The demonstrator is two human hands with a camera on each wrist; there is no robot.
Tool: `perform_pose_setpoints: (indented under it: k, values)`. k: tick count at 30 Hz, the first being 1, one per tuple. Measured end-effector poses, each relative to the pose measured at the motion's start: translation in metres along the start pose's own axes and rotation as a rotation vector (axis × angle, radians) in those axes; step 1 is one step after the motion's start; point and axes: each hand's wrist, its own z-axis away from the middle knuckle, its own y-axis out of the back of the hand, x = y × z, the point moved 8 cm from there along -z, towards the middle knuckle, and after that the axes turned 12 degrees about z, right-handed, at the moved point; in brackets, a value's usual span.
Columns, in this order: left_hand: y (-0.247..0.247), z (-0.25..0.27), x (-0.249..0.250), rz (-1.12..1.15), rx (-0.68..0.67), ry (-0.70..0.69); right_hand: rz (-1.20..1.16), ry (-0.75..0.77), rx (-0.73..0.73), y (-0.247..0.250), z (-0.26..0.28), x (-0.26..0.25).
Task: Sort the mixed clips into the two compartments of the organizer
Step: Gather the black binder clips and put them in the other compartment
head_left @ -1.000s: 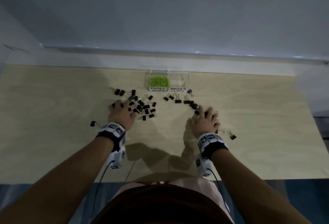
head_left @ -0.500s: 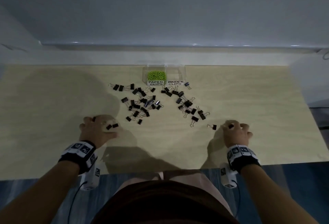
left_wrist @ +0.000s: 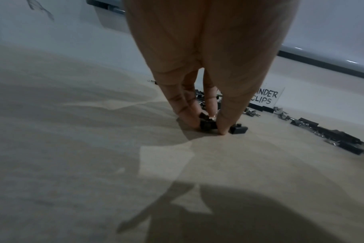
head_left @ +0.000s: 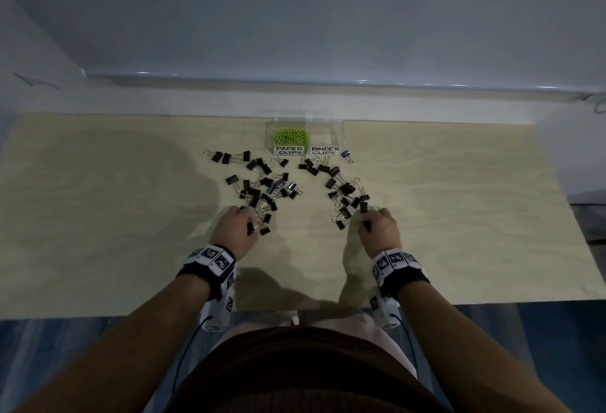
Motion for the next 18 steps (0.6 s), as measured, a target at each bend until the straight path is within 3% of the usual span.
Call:
perform_pose_setpoints:
  k: [3, 9, 18]
  values:
    - [0.002, 0.000, -0.001, -0.001, 0.032, -0.041, -0.049, 0.043, 0.078, 0.010, 0.003, 0.003]
    - [0.005, 0.004, -0.006, 0.059, 0.064, -0.026, 0.051, 0.397, 0.091, -0.004, 0.017, -0.047]
    - [-0.004, 0.009, 0.002, -0.012, 0.067, -0.101, 0.241, 0.384, -0.056, -0.020, 0.012, -0.053]
